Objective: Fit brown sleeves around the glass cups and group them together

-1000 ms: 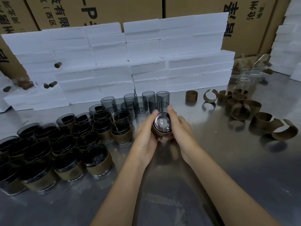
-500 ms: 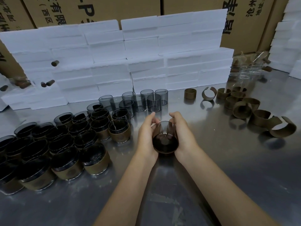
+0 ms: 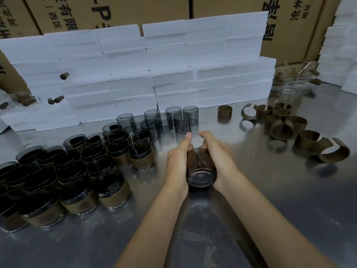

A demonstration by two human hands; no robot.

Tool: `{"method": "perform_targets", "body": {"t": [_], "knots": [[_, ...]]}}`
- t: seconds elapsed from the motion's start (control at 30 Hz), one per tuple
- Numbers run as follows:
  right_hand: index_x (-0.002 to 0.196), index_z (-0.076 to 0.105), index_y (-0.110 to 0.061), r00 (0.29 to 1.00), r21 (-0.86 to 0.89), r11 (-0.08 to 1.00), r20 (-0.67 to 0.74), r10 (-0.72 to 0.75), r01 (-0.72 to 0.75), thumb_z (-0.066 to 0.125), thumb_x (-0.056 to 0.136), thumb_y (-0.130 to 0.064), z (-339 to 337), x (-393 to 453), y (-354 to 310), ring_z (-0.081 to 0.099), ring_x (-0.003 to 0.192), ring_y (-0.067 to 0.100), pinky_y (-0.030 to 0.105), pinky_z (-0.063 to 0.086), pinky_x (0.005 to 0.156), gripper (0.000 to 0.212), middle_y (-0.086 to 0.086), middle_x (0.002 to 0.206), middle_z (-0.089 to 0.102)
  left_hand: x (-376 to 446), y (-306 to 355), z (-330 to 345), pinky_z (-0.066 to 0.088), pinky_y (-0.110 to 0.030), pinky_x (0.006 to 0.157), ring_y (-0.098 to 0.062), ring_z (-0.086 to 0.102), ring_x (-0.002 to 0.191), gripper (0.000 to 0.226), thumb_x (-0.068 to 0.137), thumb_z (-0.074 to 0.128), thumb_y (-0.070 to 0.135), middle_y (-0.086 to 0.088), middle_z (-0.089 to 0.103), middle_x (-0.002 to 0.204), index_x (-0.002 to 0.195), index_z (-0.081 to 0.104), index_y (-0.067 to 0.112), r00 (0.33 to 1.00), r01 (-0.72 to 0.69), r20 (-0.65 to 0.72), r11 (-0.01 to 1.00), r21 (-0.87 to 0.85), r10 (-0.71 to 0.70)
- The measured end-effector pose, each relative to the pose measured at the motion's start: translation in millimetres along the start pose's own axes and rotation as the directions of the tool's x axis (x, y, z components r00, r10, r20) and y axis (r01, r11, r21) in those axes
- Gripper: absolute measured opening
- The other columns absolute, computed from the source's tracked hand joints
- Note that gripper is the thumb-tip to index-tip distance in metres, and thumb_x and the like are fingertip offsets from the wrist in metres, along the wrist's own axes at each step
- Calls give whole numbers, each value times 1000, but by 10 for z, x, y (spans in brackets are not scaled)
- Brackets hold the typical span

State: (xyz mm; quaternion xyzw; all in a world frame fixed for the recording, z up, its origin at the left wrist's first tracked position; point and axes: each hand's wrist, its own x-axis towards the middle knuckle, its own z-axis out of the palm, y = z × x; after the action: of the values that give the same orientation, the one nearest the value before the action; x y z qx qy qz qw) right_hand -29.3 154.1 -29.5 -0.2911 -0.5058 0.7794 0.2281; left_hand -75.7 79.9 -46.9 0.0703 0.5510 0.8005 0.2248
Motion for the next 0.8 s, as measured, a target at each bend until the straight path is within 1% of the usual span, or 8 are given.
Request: {"method": "perform_targets", "body": {"t": [0.17, 0.3, 0.4, 0.53, 0.6, 0.67, 0.73, 0.8], "knots": [[38, 45, -23, 1000, -35, 999, 15, -10, 11, 74, 87, -38, -3, -19, -19, 45, 43, 15, 23, 43, 50, 58, -4, 46, 43, 39, -29, -3, 40, -27, 55, -12, 44, 47, 60, 94, 70, 39, 7, 37, 50, 42, 44, 25, 1000, 2, -1, 1000, 23, -2], [45, 43, -23, 997, -25, 997, -31, -73, 73, 71, 89, -37, -5, -5, -31, 40, 43, 16, 21, 38, 46, 54, -2, 47, 39, 55, 0, -39, 38, -33, 60, -13, 45, 51, 50, 82, 74, 47, 5, 42, 51, 46, 48, 24, 998, -44, 56, 993, 106, 38], [39, 47, -20, 971, -82, 979, -132, -197, 188, 66, 93, -34, -44, 39, -94, 44, 41, 13, 18, 38, 44, 59, -2, 44, 44, 30, 14, -60, 50, -33, 72, -15, 65, 71, 37, 70, 79, 58, 0, 66, 73, 74, 67, 23, 981, -117, 181, 963, 241, 74], [33, 53, -20, 925, -92, 956, -242, -292, 277, 59, 97, -36, -176, 82, -192, 47, 38, 5, 14, 39, 41, 66, -6, 41, 51, -53, 14, -40, 54, -33, 57, -21, 73, 78, 77, 59, 87, 58, -10, 72, 106, 122, 57, 26, 950, -58, 305, 929, 366, -61], [38, 59, -20, 930, -91, 961, -244, -275, 260, 57, 98, -42, -211, 83, -214, 55, 42, 3, 16, 45, 47, 64, -6, 45, 57, -70, 3, -19, 59, -34, 60, -25, 75, 76, 78, 63, 91, 45, -13, 74, 105, 128, 52, 24, 951, -32, 302, 956, 291, -60], [56, 70, -21, 952, 3, 966, -169, -254, 258, 54, 100, -39, -211, 75, -224, 65, 58, 5, 21, 51, 59, 50, -3, 60, 70, -78, 27, 1, 62, -35, 62, -24, 75, 75, 64, 76, 87, 28, -11, 76, 94, 126, 52, 9, 971, 15, 236, 993, 121, -44], [85, 74, -16, 975, 106, 969, -25, -220, 222, 47, 103, -31, -194, 79, -211, 68, 80, 10, 25, 52, 72, 36, 2, 86, 77, -81, 99, -10, 61, -34, 62, -29, 71, 86, 52, 88, 73, 24, -17, 71, 102, 130, 56, -4, 974, 120, 207, 985, -120, -93], [107, 70, -12, 982, 171, 981, 148, -116, 90, 39, 103, -23, -195, 78, -180, 64, 79, 11, 27, 49, 71, 33, 4, 99, 74, -67, 171, -74, 61, -33, 65, -40, 66, 99, 49, 88, 64, 29, -25, 67, 113, 123, 65, -6, 954, 220, 267, 922, -318, -135]]}}
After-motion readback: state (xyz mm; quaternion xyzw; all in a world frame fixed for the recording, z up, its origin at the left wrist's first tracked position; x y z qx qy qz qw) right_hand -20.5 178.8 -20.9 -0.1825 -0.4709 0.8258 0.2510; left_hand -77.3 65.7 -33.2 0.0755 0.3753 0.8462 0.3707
